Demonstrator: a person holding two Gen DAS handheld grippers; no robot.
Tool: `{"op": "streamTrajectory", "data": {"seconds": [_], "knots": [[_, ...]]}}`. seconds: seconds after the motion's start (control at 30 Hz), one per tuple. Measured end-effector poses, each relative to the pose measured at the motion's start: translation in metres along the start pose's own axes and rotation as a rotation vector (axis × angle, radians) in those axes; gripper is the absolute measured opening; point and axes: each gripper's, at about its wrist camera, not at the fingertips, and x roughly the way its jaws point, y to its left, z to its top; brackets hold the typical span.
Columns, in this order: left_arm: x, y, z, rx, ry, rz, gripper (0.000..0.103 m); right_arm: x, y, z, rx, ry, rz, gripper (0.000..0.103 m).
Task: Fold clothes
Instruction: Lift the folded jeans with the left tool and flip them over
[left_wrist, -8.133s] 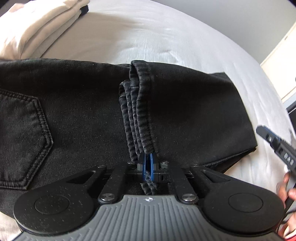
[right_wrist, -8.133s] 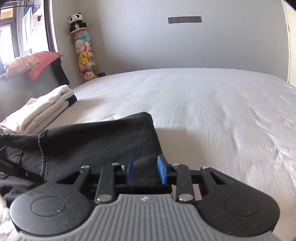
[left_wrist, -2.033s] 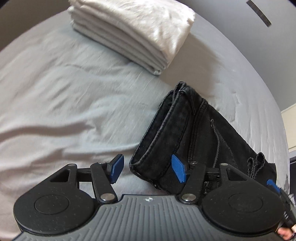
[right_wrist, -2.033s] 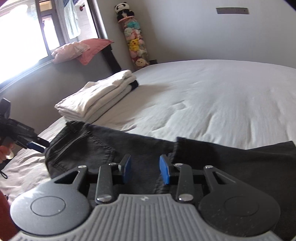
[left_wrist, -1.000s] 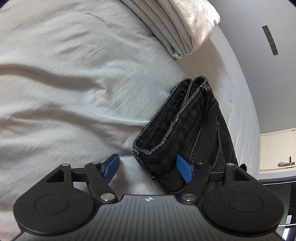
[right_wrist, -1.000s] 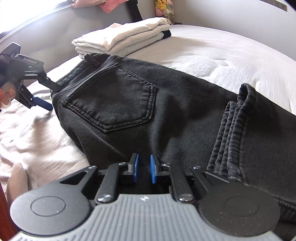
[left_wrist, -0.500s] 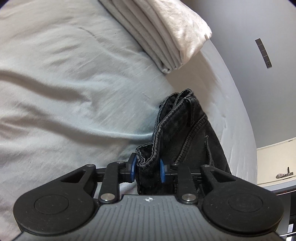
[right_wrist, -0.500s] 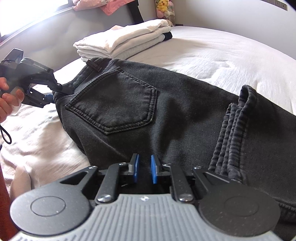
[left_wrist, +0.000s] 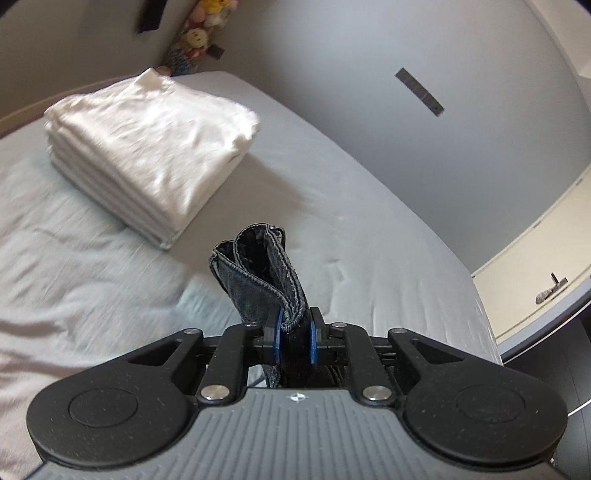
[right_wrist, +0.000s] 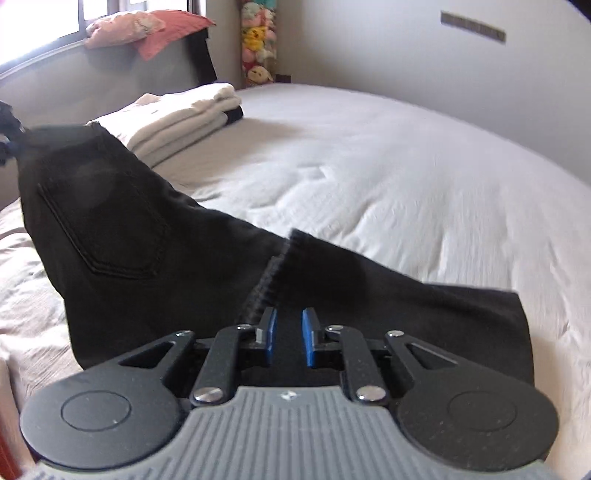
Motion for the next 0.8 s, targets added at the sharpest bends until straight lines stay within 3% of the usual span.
{"op": "streamTrajectory", "data": {"seconds": [0.13,0.23,0.3,0.47,0.8], "knots": [[-0.007,-0.059,0.005,0.140,-0.017,-0.030,0.016,0.016,-0.005,-0.004,0.028,0.022,0.075,0.014],[-0.008,-0.104,0.003,0.240,-0.011,-0.052,0.016,0.043,0.003,-0.013,-0.013,0.099,0.043,0.011],[-0.006,-0.133,-0.001,0.305,-0.008,-0.059,0.016,0.045,-0.001,-0.018,-0.012,0.093,0.032,0.011],[0.004,-0.195,-0.013,0.455,0.007,-0.081,0.016,0.001,-0.042,-0.019,0.116,0.001,-0.050,0.010],[0.059,-0.307,-0.060,0.689,0.085,-0.098,0.015,-0.085,-0.131,-0.029,0.406,-0.165,-0.196,0.011]]}}
